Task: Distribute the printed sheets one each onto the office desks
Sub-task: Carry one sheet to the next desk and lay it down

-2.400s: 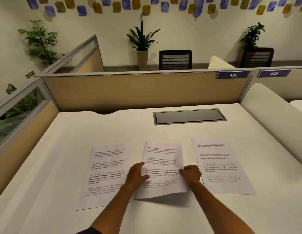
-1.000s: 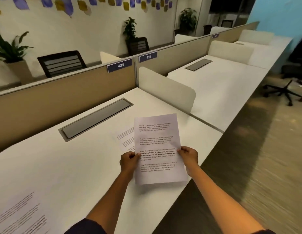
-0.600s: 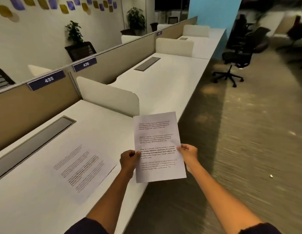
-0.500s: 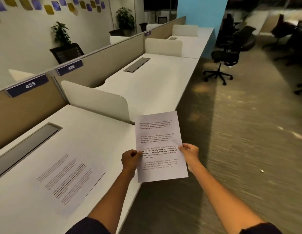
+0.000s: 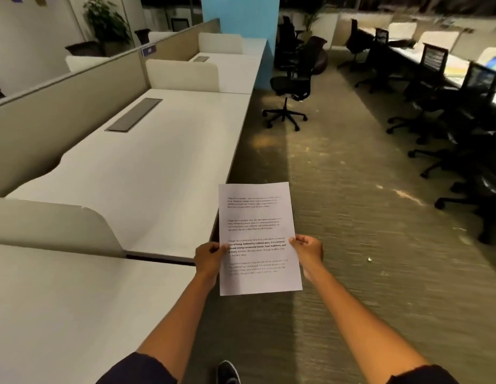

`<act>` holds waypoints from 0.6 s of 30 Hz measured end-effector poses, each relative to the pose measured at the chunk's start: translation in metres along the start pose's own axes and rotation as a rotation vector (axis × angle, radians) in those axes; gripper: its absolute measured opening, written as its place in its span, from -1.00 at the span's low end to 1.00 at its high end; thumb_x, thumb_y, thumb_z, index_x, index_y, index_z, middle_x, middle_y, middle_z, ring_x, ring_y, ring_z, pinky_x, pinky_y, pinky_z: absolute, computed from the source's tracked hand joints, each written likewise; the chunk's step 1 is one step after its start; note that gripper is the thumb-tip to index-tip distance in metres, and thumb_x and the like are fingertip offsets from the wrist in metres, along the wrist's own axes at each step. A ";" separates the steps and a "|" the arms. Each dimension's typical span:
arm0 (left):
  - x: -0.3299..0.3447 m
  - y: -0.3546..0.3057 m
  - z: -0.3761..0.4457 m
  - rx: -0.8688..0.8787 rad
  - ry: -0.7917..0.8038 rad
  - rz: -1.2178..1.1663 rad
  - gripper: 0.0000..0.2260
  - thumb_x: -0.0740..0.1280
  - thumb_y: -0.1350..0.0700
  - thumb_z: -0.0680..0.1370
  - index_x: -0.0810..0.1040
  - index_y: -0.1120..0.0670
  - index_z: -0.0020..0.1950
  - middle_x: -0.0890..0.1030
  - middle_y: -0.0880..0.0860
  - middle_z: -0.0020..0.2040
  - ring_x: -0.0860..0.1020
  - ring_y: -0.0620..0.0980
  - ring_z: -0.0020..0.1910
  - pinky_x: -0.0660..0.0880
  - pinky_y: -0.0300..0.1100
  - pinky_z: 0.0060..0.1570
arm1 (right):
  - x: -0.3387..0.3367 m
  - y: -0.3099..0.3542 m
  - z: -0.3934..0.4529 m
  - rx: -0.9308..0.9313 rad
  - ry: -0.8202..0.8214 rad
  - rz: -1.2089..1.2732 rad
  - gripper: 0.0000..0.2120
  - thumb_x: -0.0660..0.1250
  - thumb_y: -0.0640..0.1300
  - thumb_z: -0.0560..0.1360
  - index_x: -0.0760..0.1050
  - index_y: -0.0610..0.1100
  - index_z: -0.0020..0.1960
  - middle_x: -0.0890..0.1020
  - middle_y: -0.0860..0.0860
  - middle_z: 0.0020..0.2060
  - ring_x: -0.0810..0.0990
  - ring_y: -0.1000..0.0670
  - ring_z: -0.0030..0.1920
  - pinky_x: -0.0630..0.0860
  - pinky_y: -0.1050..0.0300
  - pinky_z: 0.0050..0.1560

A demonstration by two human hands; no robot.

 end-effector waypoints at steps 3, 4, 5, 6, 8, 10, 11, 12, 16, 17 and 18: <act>0.024 -0.025 0.051 0.029 0.062 0.016 -0.84 0.43 0.09 0.51 0.64 0.19 -0.15 0.70 0.08 -0.13 0.65 0.15 -0.10 0.61 0.13 0.01 | 0.006 0.019 0.044 -0.010 -0.053 0.002 -0.83 0.41 -0.26 0.48 0.59 -0.25 0.07 0.69 -0.17 -0.04 0.68 -0.13 -0.05 0.62 -0.08 0.09; 0.030 -0.034 0.068 0.035 0.080 0.021 -0.85 0.43 0.09 0.51 0.64 0.17 -0.18 0.70 0.06 -0.14 0.65 0.14 -0.11 0.61 0.12 0.00 | 0.008 0.026 0.058 -0.011 -0.072 -0.004 -0.81 0.41 -0.26 0.48 0.59 -0.26 0.09 0.70 -0.18 -0.03 0.68 -0.14 -0.03 0.62 -0.07 0.09; 0.035 -0.042 0.081 0.042 0.097 0.023 -0.85 0.44 0.09 0.51 0.63 0.15 -0.20 0.69 0.04 -0.16 0.65 0.14 -0.12 0.61 0.12 -0.02 | 0.010 0.031 0.069 -0.013 -0.079 -0.007 -0.81 0.41 -0.25 0.48 0.59 -0.26 0.09 0.70 -0.17 -0.03 0.68 -0.14 -0.03 0.62 -0.05 0.08; 0.040 -0.052 0.096 0.051 0.118 0.025 -0.85 0.44 0.09 0.50 0.62 0.13 -0.22 0.69 0.04 -0.16 0.65 0.14 -0.12 0.61 0.11 -0.02 | 0.014 0.038 0.082 -0.015 -0.084 0.001 -0.81 0.40 -0.25 0.49 0.59 -0.25 0.09 0.70 -0.17 -0.03 0.68 -0.13 -0.05 0.62 -0.01 0.04; 0.049 -0.069 0.126 0.059 0.138 0.027 -0.85 0.45 0.10 0.50 0.61 0.14 -0.22 0.69 0.06 -0.15 0.65 0.16 -0.10 0.61 0.09 -0.02 | 0.021 0.047 0.106 -0.014 -0.108 0.022 -0.80 0.40 -0.24 0.49 0.58 -0.26 0.11 0.69 -0.16 -0.02 0.67 -0.10 -0.07 0.61 0.04 0.00; 0.056 -0.080 0.149 0.056 0.144 0.032 -0.85 0.45 0.11 0.50 0.60 0.15 -0.23 0.69 0.07 -0.14 0.65 0.18 -0.08 0.61 0.08 -0.01 | 0.027 0.053 0.124 -0.004 -0.131 0.032 -0.77 0.40 -0.24 0.49 0.57 -0.28 0.14 0.69 -0.16 -0.01 0.67 -0.11 -0.02 0.62 0.00 0.06; 0.061 -0.085 0.160 0.055 0.156 0.035 -0.84 0.45 0.11 0.50 0.59 0.15 -0.24 0.69 0.09 -0.14 0.65 0.19 -0.08 0.61 0.08 -0.01 | 0.030 0.056 0.134 0.000 -0.134 0.036 -0.76 0.40 -0.24 0.50 0.57 -0.28 0.14 0.69 -0.16 0.00 0.68 -0.13 0.00 0.62 -0.02 0.08; 0.066 -0.091 0.171 0.056 0.168 0.041 -0.83 0.44 0.11 0.50 0.59 0.15 -0.25 0.69 0.11 -0.13 0.65 0.20 -0.07 0.61 0.10 0.00 | 0.033 0.061 0.145 0.005 -0.137 0.043 -0.76 0.40 -0.24 0.50 0.58 -0.28 0.14 0.69 -0.16 0.00 0.68 -0.14 0.01 0.62 -0.03 0.09; 0.089 -0.111 0.213 0.064 0.205 0.049 -0.83 0.43 0.11 0.52 0.60 0.21 -0.18 0.69 0.15 -0.07 0.64 0.19 -0.04 0.60 0.14 0.07 | 0.041 0.078 0.191 0.013 -0.168 0.052 -0.78 0.40 -0.25 0.49 0.57 -0.27 0.12 0.69 -0.16 -0.01 0.68 -0.14 -0.01 0.62 -0.06 0.09; 0.095 -0.113 0.223 0.058 0.209 0.049 -0.82 0.43 0.11 0.52 0.60 0.23 -0.16 0.69 0.15 -0.07 0.64 0.19 -0.03 0.60 0.14 0.08 | 0.043 0.081 0.204 0.020 -0.173 0.055 -0.78 0.40 -0.24 0.49 0.57 -0.27 0.13 0.69 -0.16 -0.01 0.67 -0.13 -0.02 0.62 -0.04 0.08; 0.101 -0.116 0.234 0.052 0.210 0.047 -0.82 0.43 0.12 0.52 0.60 0.24 -0.15 0.69 0.15 -0.07 0.64 0.19 -0.03 0.59 0.14 0.08 | 0.045 0.083 0.217 0.026 -0.174 0.055 -0.77 0.41 -0.24 0.49 0.57 -0.26 0.13 0.69 -0.15 -0.01 0.67 -0.13 -0.02 0.62 -0.03 0.07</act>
Point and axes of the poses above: each hand's wrist, its own z-axis towards the middle knuckle, its own x-axis out of the palm, y = z × x, the point moved 4 cm from there along z, towards the middle knuckle
